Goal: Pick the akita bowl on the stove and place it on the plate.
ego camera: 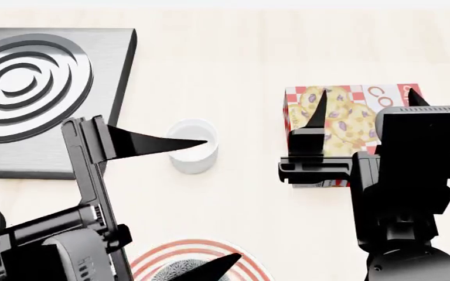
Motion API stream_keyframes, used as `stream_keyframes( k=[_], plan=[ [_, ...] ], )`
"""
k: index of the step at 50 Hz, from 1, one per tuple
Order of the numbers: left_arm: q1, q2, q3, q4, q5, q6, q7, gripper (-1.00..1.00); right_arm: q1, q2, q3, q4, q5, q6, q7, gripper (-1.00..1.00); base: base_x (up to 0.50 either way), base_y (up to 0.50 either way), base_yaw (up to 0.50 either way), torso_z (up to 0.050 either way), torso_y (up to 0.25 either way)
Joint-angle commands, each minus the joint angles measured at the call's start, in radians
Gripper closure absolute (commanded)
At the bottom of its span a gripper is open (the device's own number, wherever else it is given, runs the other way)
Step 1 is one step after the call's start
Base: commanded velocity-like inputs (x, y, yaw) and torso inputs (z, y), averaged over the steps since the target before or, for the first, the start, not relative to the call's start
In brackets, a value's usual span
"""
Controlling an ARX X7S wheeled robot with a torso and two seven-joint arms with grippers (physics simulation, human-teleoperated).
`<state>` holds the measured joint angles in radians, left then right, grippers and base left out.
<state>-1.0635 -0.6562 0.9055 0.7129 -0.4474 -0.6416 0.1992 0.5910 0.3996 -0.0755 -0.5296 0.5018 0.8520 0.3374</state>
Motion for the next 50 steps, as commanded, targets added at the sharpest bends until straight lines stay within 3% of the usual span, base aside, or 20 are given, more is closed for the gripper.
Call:
stream_keyframes(
  k=[1,17,50],
  plan=[
    [0.012,0.01,-0.095,-0.027,-0.074,0.009,-0.046,-1.0,-0.002,0.002,-0.003,0.006,0.0,-0.008,0.0,-1.0,0.0,0.0,0.0,0.0,0.0],
    [0.017,0.029,-0.226,-0.081,-0.18,0.018,-0.107,-1.0,0.0,0.004,-0.005,0.0,0.007,-0.002,0.007,-1.0,0.0,0.0,0.0,0.0,0.0],
    [0.058,0.015,-0.358,-0.094,-0.274,0.055,-0.184,-1.0,-0.001,0.01,-0.014,0.009,0.008,-0.016,0.009,-1.0,0.0,0.0,0.0,0.0,0.0]
  ],
)
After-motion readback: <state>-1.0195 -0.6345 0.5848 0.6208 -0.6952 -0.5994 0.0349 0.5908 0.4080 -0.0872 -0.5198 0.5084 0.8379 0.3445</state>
